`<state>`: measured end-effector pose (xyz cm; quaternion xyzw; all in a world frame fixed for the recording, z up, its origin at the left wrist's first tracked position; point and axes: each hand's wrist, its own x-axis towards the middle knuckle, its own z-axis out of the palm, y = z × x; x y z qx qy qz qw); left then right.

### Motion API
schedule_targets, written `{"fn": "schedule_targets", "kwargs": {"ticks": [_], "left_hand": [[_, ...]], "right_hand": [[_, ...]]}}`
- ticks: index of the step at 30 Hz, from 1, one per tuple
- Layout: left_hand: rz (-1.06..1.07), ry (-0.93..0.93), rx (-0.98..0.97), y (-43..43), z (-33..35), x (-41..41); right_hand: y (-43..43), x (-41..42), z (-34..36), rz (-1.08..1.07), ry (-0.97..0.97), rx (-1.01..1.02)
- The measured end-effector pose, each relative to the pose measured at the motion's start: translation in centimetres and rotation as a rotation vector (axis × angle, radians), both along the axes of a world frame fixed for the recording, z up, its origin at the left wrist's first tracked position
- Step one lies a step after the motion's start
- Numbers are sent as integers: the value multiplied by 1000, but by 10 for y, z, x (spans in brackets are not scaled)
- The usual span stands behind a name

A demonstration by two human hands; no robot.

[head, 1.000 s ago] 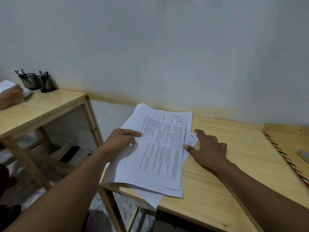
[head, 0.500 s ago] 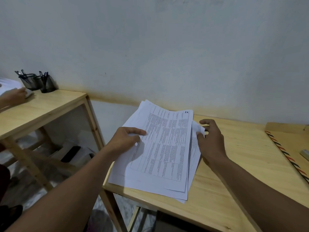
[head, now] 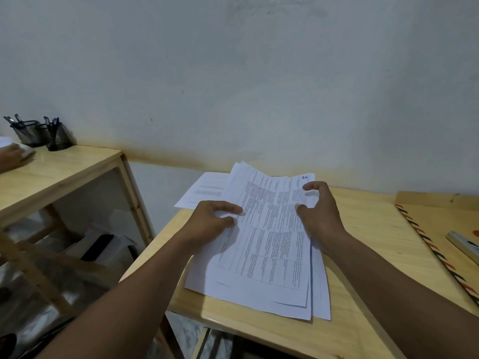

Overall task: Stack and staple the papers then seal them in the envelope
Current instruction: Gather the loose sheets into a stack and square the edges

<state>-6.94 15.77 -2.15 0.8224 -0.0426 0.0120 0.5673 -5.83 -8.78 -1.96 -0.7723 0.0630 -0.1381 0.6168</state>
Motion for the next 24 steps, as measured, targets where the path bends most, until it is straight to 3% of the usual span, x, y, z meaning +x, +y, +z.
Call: {"fn": "schedule_targets", "kwargs": {"ticks": [4,9,17,21,24], "left_hand": [[32,50,-148,-4,4,2],[-56,314,-439,9,14,7],[63,250,-338,40,13,9],[148,244,-306,63,9,4],[200,272,-310,82,7,1]], "right_hand": [[-4,1,11,73,-110,-45],[-6,9,38,118,-102,48],[10,24,40,161,141,336],[25,30,12,105,218,247],[34,29,-6,163,217,66]]}}
